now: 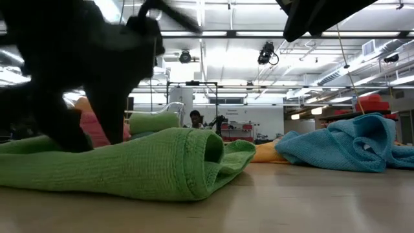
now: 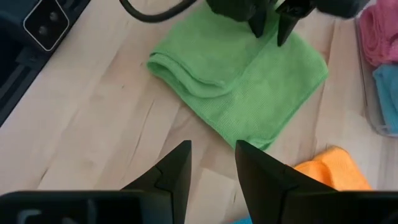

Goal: Fold microfiber towels
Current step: Fold the green microfiber towel

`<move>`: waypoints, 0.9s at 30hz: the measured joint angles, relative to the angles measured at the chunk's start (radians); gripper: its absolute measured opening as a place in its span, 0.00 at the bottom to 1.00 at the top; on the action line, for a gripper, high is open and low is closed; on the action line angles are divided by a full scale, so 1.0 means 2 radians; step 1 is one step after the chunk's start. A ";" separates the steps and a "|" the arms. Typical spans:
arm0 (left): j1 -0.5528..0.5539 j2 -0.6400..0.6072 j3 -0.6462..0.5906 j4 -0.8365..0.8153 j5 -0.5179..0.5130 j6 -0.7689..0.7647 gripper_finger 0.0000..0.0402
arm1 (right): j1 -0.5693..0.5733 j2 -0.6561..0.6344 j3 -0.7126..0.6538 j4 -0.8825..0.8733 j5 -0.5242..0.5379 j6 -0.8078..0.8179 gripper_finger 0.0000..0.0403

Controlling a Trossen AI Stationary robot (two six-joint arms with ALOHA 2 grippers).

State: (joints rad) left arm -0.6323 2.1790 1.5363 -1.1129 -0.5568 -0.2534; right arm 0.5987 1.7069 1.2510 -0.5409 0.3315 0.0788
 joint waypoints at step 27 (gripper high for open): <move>-0.038 -0.093 -0.022 0.133 0.020 -0.032 0.34 | -0.014 0.000 -0.153 0.354 0.000 -0.089 0.33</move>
State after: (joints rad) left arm -0.7086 1.9934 1.4925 -0.8468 -0.5171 -0.3172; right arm 0.5714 1.7061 0.9447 0.1679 0.3317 -0.0987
